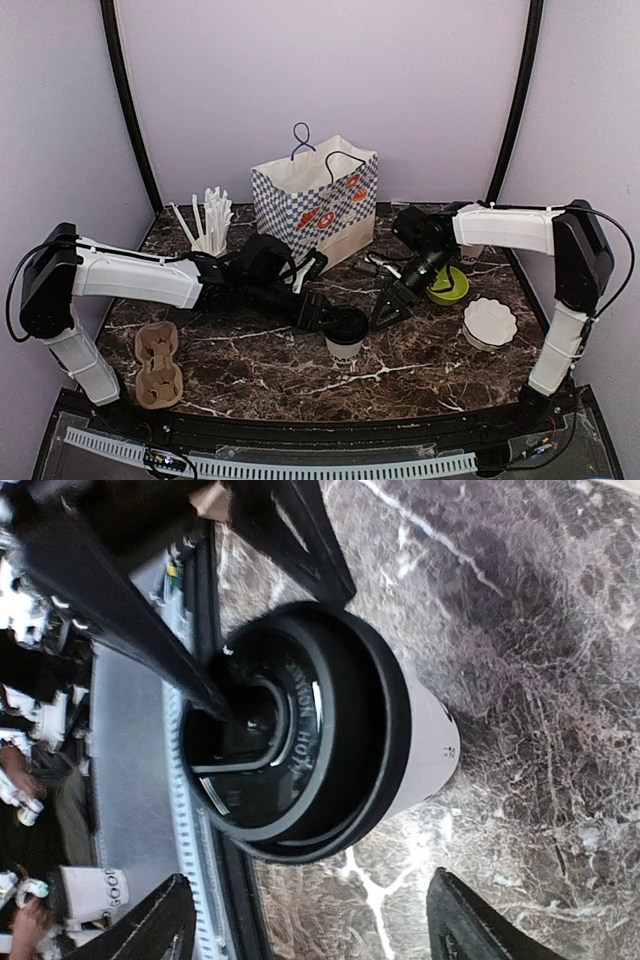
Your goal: Pack the takeout coffee
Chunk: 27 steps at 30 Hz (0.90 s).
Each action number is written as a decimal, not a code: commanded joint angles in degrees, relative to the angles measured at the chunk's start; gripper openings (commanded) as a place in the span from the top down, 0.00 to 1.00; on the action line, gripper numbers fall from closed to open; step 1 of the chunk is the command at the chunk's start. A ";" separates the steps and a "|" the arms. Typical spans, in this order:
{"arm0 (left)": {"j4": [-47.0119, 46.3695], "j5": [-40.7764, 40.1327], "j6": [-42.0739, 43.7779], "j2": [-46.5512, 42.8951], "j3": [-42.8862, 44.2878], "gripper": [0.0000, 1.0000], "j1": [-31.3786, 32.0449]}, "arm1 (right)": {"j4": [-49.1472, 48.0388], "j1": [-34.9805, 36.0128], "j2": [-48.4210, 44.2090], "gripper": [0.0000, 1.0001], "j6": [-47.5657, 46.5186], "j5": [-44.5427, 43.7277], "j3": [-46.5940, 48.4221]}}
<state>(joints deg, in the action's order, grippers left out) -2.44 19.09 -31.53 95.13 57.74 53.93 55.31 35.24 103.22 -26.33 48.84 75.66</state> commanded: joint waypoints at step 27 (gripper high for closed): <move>2.08 -3.04 -0.13 -0.13 -3.67 0.37 0.21 | -13.81 6.06 1.71 0.28 6.21 -22.80 -3.02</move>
<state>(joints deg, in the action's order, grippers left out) -5.52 19.22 -32.47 95.11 56.05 53.93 46.96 40.93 102.04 -19.14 38.96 72.75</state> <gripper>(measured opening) 0.627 0.722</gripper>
